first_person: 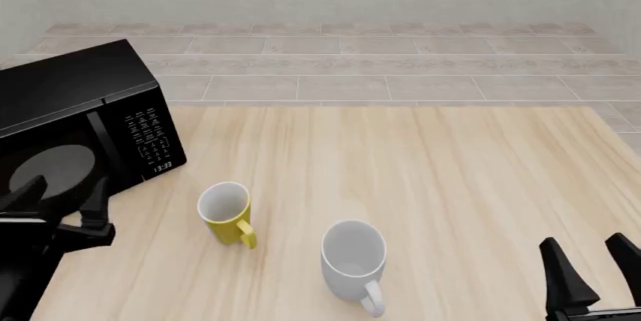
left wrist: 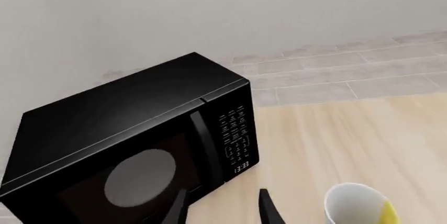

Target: Close the microwave.

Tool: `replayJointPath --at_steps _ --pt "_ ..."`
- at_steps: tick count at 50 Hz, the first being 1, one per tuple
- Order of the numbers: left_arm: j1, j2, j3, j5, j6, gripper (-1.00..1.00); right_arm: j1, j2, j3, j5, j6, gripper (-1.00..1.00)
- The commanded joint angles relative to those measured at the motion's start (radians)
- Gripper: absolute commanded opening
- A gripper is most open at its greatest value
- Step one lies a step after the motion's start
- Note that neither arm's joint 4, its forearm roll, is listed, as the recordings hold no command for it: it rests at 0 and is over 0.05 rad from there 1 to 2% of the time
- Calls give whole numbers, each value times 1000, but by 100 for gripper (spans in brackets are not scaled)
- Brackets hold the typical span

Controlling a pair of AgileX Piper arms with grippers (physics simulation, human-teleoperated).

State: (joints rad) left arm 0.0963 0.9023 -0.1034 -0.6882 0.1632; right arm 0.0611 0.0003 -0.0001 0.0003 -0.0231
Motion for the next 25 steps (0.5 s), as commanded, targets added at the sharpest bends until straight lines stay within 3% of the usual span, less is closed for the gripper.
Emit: replayJointPath --at_steps 1,4,8,19,25 --pt "-174 -490 30 374 -15 100 4 0 0 4 -5 100" --pt "-218 -641 -2 533 -21 100 -3 0 0 4 -29 100" --pt "-217 -723 -34 638 -24 100 1 0 0 7 -25 100" --pt "-274 -889 -97 845 -59 100 1 0 0 10 -26 100" --pt "-315 -902 -159 905 -71 100 0 0 0 9 -27 100"
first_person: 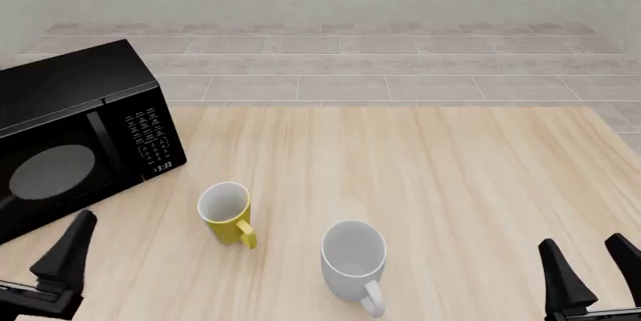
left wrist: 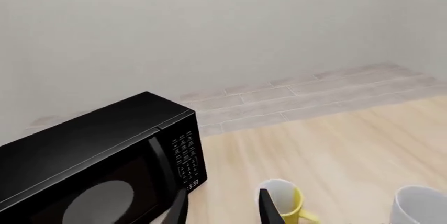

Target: Close the microwave.

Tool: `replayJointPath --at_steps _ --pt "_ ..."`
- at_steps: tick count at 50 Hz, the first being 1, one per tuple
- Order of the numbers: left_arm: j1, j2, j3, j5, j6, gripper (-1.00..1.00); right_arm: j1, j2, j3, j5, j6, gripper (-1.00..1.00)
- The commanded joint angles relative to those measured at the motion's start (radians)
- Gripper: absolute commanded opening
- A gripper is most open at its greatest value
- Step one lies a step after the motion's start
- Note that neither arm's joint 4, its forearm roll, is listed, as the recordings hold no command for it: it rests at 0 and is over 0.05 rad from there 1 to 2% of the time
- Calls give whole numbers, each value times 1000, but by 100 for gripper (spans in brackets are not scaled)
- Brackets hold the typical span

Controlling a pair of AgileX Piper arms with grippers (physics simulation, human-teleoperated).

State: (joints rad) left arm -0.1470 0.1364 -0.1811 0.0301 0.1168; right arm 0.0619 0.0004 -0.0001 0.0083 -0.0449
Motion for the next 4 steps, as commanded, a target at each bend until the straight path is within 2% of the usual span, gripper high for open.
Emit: replayJointPath --at_steps 1,4 --pt "-87 -136 -93 192 -34 100 -2 0 0 2 -6 100" --pt "-118 -136 -136 226 -39 100 -2 0 0 4 -5 100"
